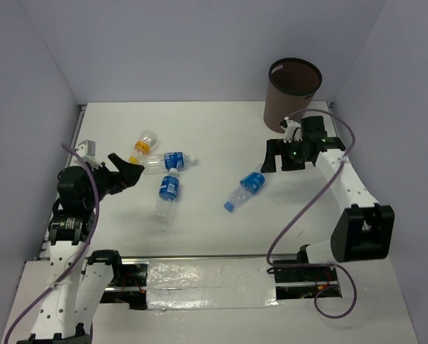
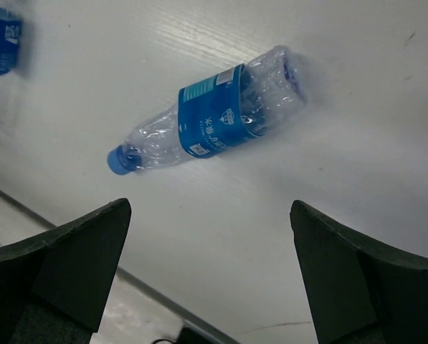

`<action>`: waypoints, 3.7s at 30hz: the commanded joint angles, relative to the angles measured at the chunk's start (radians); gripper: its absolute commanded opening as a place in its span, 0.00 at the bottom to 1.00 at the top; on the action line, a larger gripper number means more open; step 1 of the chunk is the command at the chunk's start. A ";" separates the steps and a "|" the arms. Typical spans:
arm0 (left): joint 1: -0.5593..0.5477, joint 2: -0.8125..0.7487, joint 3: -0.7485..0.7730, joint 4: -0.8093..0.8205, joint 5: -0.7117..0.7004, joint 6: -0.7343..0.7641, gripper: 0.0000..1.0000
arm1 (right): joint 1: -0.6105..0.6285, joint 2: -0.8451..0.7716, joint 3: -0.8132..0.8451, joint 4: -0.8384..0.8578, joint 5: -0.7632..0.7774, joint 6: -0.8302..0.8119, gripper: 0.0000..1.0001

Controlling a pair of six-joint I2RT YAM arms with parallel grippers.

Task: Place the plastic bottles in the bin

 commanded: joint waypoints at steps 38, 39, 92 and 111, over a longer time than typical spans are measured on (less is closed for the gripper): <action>-0.011 0.034 -0.205 0.089 0.095 -0.150 0.99 | 0.087 0.284 -0.006 0.385 0.125 0.463 0.11; -0.024 0.037 -0.211 0.089 0.093 -0.152 0.99 | 0.087 0.237 0.010 0.387 0.113 0.426 0.10; -0.699 0.913 0.108 0.086 -0.473 -0.093 0.77 | -0.003 0.024 0.286 0.445 -0.312 -0.083 1.00; -0.771 0.830 0.109 0.702 -0.007 -0.058 0.33 | 0.158 0.010 0.005 0.378 -0.271 0.488 1.00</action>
